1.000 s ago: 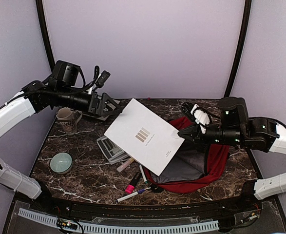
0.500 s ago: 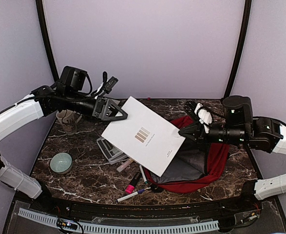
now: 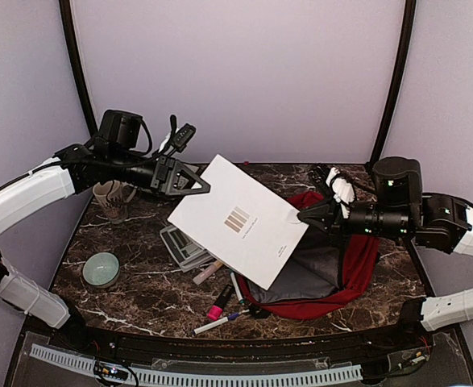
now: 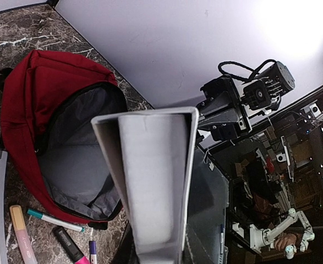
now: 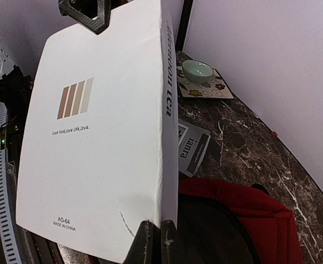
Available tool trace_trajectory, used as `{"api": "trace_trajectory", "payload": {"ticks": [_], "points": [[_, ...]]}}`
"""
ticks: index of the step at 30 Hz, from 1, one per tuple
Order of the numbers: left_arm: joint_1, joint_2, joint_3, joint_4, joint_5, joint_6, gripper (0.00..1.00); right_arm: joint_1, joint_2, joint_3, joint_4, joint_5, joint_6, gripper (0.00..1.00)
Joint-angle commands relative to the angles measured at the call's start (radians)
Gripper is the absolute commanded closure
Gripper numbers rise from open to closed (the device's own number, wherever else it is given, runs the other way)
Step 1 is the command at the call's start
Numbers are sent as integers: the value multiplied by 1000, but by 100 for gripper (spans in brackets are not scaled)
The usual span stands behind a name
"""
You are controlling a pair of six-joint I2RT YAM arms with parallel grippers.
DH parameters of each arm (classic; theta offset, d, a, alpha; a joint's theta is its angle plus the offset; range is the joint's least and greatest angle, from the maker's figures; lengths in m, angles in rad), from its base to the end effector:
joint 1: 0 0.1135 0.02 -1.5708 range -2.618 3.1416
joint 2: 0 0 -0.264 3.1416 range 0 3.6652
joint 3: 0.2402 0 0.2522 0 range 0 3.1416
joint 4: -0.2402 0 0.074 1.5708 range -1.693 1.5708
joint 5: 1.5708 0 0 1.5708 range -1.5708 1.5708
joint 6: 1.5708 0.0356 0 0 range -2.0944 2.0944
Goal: Pack the student bag
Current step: Pass from the right arm to the left, then pick up the largest pocket of the bag from the student bag.
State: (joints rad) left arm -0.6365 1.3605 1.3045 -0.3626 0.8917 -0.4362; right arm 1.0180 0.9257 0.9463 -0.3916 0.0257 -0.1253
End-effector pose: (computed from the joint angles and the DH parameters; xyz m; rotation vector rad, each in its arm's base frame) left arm 0.2255 -0.2011 0.3787 0.8478 1.9985 -1.5400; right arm 0.1095 0.1757 0.3497 -1.0587 1.6781 0.5628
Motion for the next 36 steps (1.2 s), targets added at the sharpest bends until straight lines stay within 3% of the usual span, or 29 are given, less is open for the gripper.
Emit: {"api": "trace_trajectory", "payload": {"ticks": [1,7,12,19,26,31,36], "points": [[0,-16,-21,77,45,-49,100,-4,-5,12,79,42,37,88],[-1,-47,-77,126,-45,-109,100,-6,2,23,34,111,75,38],[-1,-83,-161,168,-83,-149,100,-14,-29,17,13,166,155,11],[-2,-122,-230,206,-132,-167,100,-31,-62,16,-46,252,249,5],[-2,-112,-278,239,-103,-176,100,-154,-7,30,-133,217,326,2],[-7,-53,-264,139,-89,-96,100,-267,57,9,-225,202,402,2],[-11,-52,-270,54,-100,-32,100,-303,98,-5,-265,140,383,2]]}}
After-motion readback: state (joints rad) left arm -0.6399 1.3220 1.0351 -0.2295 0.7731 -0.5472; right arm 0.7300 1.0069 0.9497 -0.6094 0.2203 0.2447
